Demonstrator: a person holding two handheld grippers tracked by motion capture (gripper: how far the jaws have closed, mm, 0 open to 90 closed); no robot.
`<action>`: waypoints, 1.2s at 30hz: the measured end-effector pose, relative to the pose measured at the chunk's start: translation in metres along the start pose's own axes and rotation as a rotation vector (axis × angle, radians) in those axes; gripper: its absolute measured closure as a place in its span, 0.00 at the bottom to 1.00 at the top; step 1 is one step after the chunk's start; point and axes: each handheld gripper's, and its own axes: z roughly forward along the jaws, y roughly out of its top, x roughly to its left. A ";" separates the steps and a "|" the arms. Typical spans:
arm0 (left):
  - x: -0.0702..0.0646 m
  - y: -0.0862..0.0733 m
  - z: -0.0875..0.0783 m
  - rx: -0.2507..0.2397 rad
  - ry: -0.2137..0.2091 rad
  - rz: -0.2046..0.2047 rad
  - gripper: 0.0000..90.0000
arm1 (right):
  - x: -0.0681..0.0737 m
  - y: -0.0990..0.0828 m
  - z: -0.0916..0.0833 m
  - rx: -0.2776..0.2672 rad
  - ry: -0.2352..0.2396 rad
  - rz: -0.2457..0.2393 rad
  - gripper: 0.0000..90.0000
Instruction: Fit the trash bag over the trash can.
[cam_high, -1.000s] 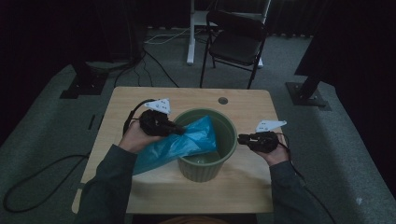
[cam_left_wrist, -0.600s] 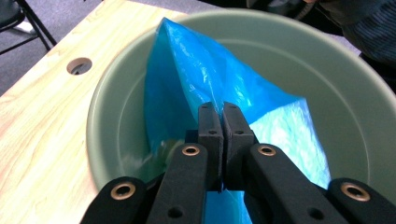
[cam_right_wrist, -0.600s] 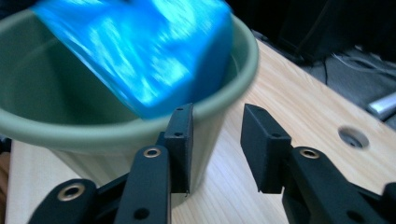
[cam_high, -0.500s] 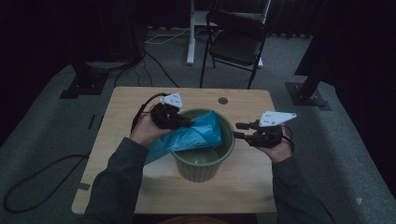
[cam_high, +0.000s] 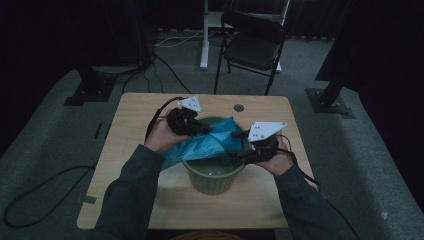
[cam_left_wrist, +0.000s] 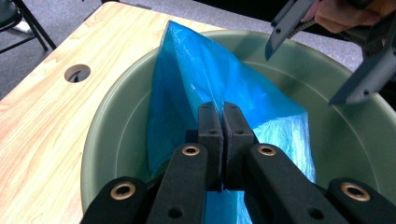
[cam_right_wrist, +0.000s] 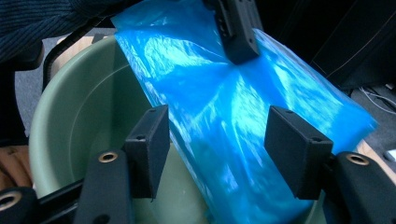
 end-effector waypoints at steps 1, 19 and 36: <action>0.000 0.001 0.000 -0.002 0.001 0.000 0.98 | 0.001 0.002 0.002 0.005 -0.002 -0.009 0.43; -0.006 0.008 -0.004 -0.010 0.040 0.007 0.80 | -0.002 0.007 0.023 0.111 -0.082 -0.049 0.98; -0.015 -0.042 -0.059 -0.081 0.099 -0.076 0.56 | -0.020 0.000 0.005 0.059 -0.124 0.090 0.99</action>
